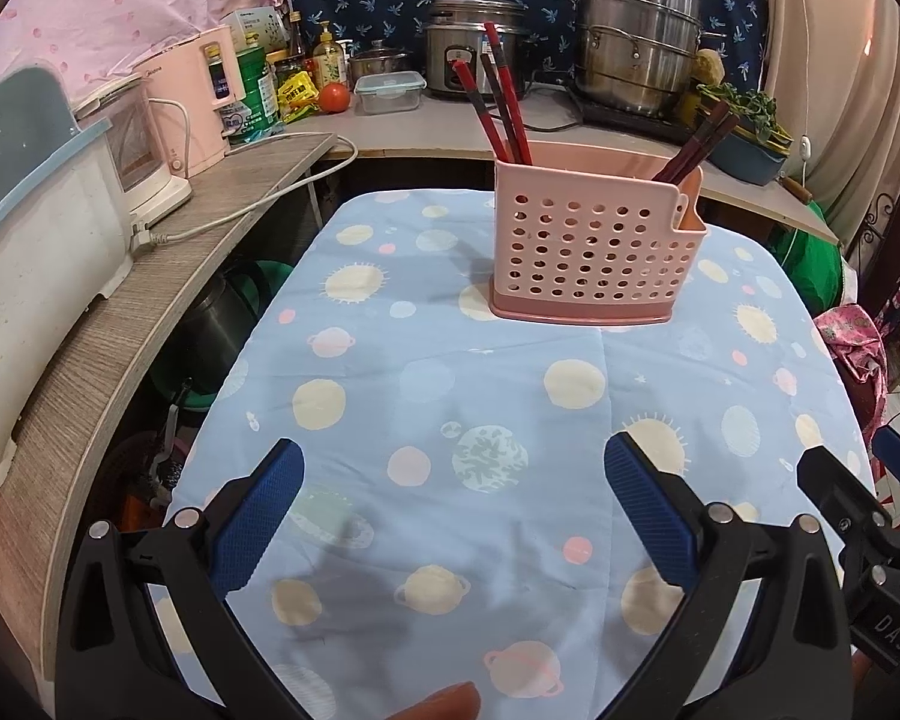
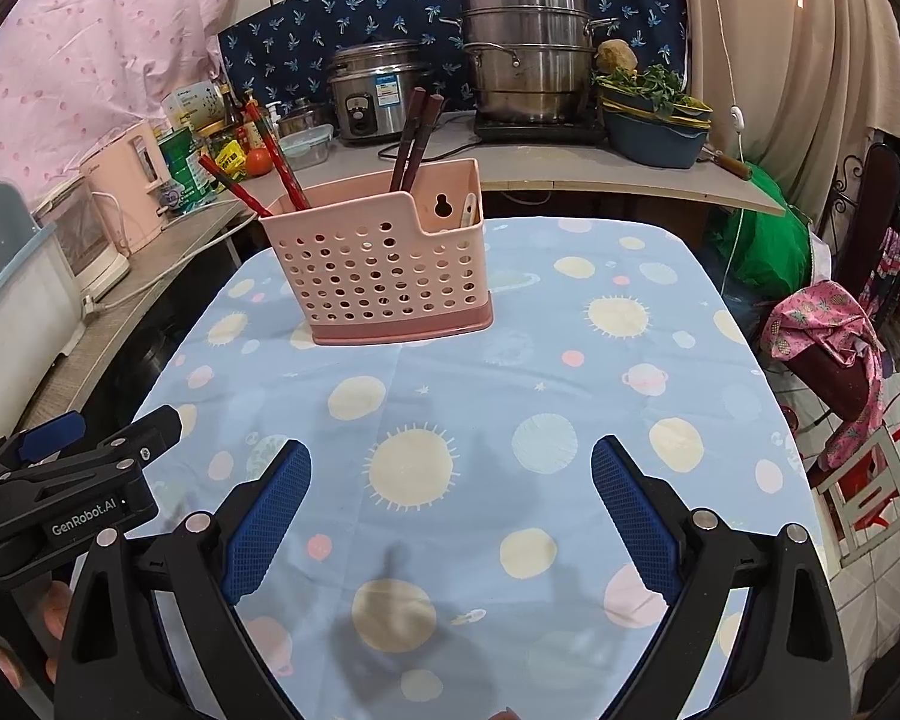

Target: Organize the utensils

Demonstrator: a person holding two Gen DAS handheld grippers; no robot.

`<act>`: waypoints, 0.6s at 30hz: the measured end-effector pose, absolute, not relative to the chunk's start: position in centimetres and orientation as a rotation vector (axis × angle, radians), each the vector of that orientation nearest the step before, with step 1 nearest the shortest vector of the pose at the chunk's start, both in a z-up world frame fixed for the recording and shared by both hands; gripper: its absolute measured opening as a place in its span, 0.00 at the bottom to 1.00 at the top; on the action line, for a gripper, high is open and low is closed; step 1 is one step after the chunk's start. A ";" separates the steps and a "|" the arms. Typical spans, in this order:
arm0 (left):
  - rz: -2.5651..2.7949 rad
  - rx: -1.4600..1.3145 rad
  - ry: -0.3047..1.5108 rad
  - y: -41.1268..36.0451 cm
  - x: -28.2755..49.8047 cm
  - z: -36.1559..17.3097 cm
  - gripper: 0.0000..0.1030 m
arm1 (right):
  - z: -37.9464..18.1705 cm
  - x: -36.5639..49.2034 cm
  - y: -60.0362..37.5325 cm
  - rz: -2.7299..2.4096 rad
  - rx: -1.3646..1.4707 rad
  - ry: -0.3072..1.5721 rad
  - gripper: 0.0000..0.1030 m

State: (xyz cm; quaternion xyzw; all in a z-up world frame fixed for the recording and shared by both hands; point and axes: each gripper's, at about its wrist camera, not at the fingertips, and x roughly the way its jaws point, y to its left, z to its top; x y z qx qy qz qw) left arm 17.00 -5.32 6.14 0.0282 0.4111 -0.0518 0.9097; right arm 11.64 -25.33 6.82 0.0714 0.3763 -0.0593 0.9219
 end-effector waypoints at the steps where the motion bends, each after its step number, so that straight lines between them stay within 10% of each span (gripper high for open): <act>1: -0.104 0.058 0.848 -5.3 17.0 6.1 0.93 | 6.8 11.7 -25.3 -0.122 0.145 0.774 0.88; 18: -0.098 0.066 0.843 -5.5 17.1 6.3 0.93 | 6.7 11.8 -25.1 -0.121 0.143 0.775 0.88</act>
